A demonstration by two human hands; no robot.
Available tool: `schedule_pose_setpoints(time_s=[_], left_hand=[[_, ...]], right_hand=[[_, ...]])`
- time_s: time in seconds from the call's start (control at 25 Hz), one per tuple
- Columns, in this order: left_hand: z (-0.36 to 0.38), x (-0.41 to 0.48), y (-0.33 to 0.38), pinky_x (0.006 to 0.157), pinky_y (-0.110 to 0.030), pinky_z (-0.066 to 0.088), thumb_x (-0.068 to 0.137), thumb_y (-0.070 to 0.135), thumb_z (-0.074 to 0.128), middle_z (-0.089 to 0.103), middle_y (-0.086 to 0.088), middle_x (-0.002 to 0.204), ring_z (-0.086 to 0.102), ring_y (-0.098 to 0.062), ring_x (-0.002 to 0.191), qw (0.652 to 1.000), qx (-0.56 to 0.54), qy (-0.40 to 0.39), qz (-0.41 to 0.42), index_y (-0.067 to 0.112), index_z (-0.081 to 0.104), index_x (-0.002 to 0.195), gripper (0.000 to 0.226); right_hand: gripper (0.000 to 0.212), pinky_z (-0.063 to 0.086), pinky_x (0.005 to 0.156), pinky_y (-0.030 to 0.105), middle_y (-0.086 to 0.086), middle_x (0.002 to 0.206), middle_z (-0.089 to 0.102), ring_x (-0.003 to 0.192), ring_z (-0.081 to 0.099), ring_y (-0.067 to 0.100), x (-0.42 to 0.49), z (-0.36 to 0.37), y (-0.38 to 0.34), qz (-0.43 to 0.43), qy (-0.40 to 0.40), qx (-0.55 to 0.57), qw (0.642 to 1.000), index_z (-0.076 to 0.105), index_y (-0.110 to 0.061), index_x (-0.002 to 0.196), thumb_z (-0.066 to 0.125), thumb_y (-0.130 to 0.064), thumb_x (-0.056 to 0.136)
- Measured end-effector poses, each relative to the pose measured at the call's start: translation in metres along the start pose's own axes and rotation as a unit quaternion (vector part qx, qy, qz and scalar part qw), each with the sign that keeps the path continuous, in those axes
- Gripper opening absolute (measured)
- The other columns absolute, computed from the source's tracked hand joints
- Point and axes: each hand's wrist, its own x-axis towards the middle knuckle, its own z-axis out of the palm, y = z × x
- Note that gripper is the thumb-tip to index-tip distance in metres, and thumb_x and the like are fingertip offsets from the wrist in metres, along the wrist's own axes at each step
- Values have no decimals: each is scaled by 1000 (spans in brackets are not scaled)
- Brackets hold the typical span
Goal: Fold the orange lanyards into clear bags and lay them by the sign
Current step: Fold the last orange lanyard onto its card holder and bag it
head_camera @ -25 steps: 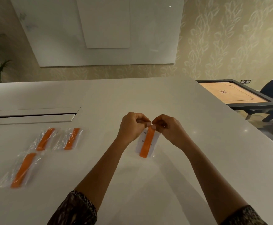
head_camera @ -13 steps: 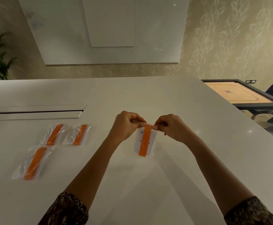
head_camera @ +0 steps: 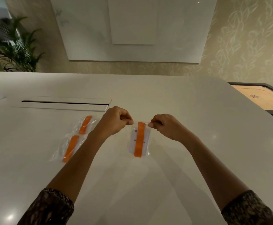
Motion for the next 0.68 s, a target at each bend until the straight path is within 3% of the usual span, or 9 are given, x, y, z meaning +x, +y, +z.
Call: schedule_pose_setpoints(time_s=[0.24, 0.44, 0.56, 0.68], left_hand=[[-45, -27, -59, 71, -17, 49, 82, 17, 74, 69, 11, 81, 65, -3, 77, 998, 20, -11, -58, 21, 72, 83, 4], [-65, -39, -105, 82, -21, 46, 82, 15, 73, 69, 1, 104, 64, -13, 100, 995, 43, -8, -90, 18, 70, 86, 5], [-70, -40, -127, 68, -15, 45, 82, 18, 73, 65, 6, 94, 65, -13, 85, 993, 54, 9, -109, 23, 62, 89, 14], [-64, -39, -140, 60, -12, 40, 81, 19, 73, 55, 12, 79, 58, -8, 69, 991, 76, 25, -108, 27, 53, 93, 25]], right_hand=[[23, 33, 58, 15, -11, 71, 53, 65, 49, 4, 23, 55, -37, -23, -44, 29, 998, 59, -13, 82, 52, -30, 97], [30, 37, 59, 20, -3, 73, 54, 64, 49, 10, 43, 96, -61, -20, -67, 39, 997, 60, -4, 82, 52, -28, 97], [30, 37, 59, 20, -4, 70, 52, 65, 48, 12, 54, 116, -69, -14, -65, 38, 997, 53, -14, 69, 53, -26, 97], [28, 37, 58, 18, -3, 72, 53, 67, 49, 12, 63, 132, -69, 9, -60, 28, 998, 54, -12, 71, 52, -23, 97]])
